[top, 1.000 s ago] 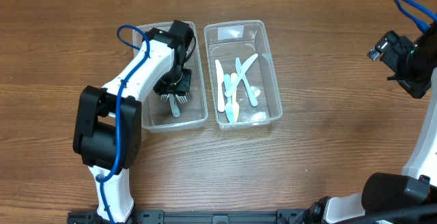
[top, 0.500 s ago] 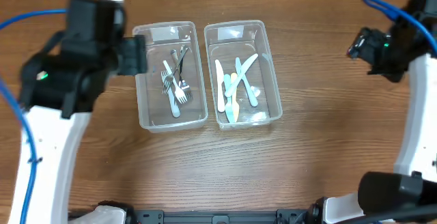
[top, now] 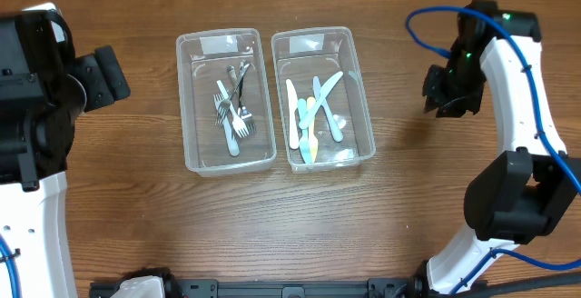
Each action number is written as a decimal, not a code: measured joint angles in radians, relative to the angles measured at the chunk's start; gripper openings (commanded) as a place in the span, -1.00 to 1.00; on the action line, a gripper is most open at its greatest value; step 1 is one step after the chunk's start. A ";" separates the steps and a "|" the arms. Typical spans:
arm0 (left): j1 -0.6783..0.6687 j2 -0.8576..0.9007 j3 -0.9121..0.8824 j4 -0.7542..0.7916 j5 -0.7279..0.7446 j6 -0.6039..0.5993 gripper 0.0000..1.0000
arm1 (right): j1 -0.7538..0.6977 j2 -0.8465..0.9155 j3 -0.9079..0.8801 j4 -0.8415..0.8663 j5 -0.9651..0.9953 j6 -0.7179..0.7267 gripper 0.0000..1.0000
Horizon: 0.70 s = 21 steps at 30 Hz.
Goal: Pack container
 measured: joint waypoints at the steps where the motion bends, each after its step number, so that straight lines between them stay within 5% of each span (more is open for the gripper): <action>1: 0.000 0.000 0.000 0.000 0.003 0.000 0.87 | 0.010 0.000 -0.034 0.017 0.000 -0.004 -0.49; 7: 0.000 0.012 0.000 0.003 0.003 0.000 0.87 | 0.136 0.005 -0.218 0.124 -0.005 -0.029 -0.49; 21: 0.000 0.022 0.000 0.003 0.003 0.000 0.86 | 0.281 0.005 -0.227 0.126 -0.136 -0.197 -0.49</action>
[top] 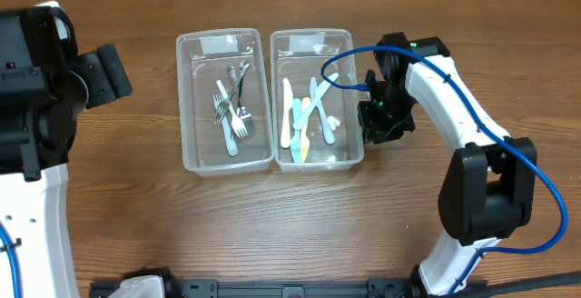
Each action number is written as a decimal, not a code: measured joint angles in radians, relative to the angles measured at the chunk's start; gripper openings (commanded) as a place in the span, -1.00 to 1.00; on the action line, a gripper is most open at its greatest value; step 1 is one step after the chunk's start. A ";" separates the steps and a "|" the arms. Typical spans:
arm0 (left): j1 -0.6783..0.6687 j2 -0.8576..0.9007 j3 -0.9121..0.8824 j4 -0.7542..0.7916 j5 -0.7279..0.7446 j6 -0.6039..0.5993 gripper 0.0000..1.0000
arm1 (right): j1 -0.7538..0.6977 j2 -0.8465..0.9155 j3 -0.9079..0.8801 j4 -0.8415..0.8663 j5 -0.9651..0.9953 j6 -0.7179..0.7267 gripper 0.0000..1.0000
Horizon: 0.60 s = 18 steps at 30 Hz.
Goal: Pack container
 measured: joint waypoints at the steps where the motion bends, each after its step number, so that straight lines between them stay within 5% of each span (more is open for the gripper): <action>1: 0.000 0.000 0.000 0.000 0.000 0.000 0.86 | 0.000 0.000 0.000 -0.002 -0.016 -0.014 -0.49; 8: 0.000 0.000 0.000 0.000 0.000 0.000 0.87 | 0.000 0.000 0.000 -0.011 -0.098 -0.089 -0.47; 13: 0.000 0.000 0.000 0.000 0.000 0.000 0.87 | 0.000 0.000 0.000 -0.013 -0.123 -0.119 -0.25; 18: 0.000 0.000 0.000 0.000 0.000 0.000 1.00 | -0.012 0.000 0.000 0.076 -0.013 -0.017 -0.14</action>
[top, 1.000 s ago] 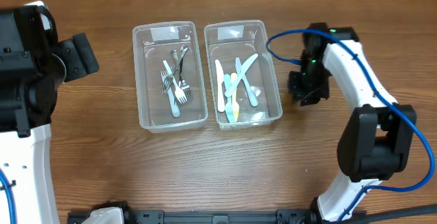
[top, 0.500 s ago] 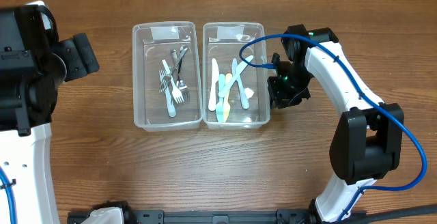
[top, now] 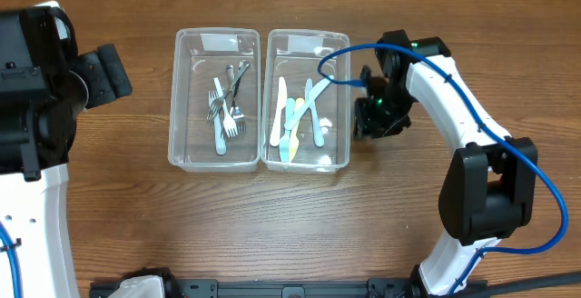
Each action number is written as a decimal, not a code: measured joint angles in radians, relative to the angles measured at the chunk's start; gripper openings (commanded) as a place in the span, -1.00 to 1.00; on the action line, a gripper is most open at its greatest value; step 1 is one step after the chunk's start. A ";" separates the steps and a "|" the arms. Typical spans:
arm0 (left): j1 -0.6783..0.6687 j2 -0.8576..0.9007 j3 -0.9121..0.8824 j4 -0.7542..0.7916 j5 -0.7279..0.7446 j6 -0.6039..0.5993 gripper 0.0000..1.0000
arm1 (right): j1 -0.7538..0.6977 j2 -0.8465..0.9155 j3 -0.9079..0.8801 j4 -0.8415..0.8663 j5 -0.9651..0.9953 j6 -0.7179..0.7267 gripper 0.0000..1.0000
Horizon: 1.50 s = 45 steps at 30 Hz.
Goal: Pack container
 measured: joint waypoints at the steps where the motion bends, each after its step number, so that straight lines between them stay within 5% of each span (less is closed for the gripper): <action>1: 0.000 0.000 0.000 0.000 0.000 0.000 1.00 | -0.006 0.000 0.003 0.016 0.039 0.030 -0.13; 7: 0.000 0.023 0.000 0.019 0.010 0.004 1.00 | -0.034 0.001 0.192 0.199 0.208 0.129 -0.06; 8: 0.000 0.042 0.000 0.031 0.024 0.010 1.00 | -0.042 0.001 0.227 0.249 0.219 0.133 0.72; 9: 0.000 0.063 0.000 0.036 0.035 0.019 1.00 | -0.052 0.001 0.256 0.286 0.229 0.140 1.00; 13: 0.000 0.167 -0.005 0.070 0.060 0.055 1.00 | -0.118 0.001 0.268 0.427 0.245 0.145 1.00; 19: 0.000 0.216 -0.008 0.054 0.063 0.088 1.00 | -0.285 -0.038 0.275 0.258 0.232 0.162 1.00; 24: 0.000 0.173 -0.073 0.063 0.087 0.088 1.00 | -0.450 -0.318 0.166 0.269 0.188 0.192 1.00; 34: -0.103 -0.394 -0.498 0.267 0.055 0.092 1.00 | -0.345 -0.916 -0.404 0.330 0.166 0.212 1.00; 45: -0.259 -0.898 -0.815 0.290 -0.038 0.108 1.00 | -0.171 -1.315 -0.578 0.222 0.275 0.295 1.00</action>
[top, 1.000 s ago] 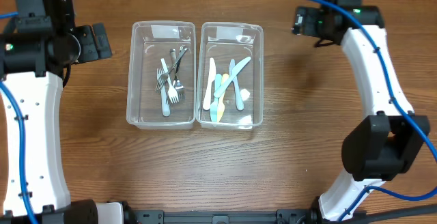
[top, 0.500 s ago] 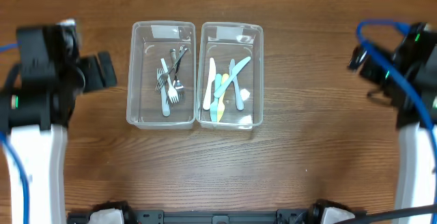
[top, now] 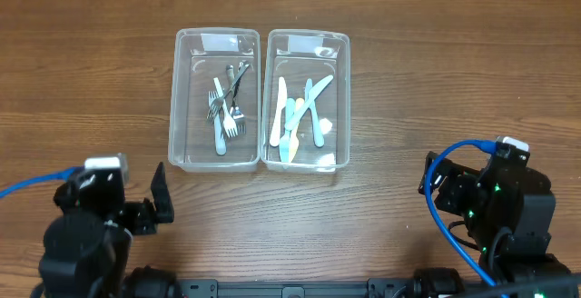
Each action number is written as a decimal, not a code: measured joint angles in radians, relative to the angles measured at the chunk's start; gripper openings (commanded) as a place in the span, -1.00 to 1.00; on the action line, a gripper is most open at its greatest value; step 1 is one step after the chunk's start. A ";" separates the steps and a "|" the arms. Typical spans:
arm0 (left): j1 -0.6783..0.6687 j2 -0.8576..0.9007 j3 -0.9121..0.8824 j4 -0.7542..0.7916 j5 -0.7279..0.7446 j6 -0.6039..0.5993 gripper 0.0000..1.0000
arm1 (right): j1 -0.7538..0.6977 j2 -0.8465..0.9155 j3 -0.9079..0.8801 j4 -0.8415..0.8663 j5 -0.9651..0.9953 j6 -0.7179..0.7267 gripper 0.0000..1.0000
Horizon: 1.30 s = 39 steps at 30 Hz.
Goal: Pack container
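Two clear plastic containers stand side by side at the middle of the table in the overhead view. The left container [top: 172, 98] holds several metal and pale forks [top: 222, 112]. The right container [top: 349, 98] holds several plastic knives and spoons [top: 295, 121] in white, light blue and yellow. My left gripper [top: 160, 203] is folded back at the near left edge, far from both containers. Folded back at the near right edge is my right gripper [top: 434, 187]. Neither gripper's fingers show clearly, and nothing is seen held.
A blue cable [top: 454, 157] loops over the right arm, and another blue cable [top: 27, 187] trails off the left arm. Bare wooden tabletop [top: 290, 216] lies between the containers and both arms.
My right gripper was beside the right container's right wall; it is now back at the near right edge. The left arm has gone from the left edge to the near left corner. The containers have not moved.
First the two containers stood further right, with my right gripper away at the far right. Then the gripper was against the right container's right wall and both containers sat a little further left, then further left again. Now both arms are folded back near the front edge.
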 measured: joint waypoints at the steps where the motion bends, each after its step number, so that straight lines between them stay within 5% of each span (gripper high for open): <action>1: 0.000 -0.023 -0.005 0.004 -0.012 0.002 1.00 | 0.004 0.000 -0.010 0.002 0.009 0.003 1.00; 25: 0.000 -0.048 -0.012 -0.219 -0.034 0.003 1.00 | 0.016 -0.032 -0.062 0.064 0.026 0.009 1.00; 32: 0.000 -0.048 -0.016 -0.220 -0.034 0.003 1.00 | 0.015 -0.483 -0.373 0.342 -0.005 -0.006 1.00; 39: 0.000 -0.048 -0.017 -0.220 -0.035 0.003 1.00 | 0.015 -0.579 -0.671 0.797 -0.024 -0.017 1.00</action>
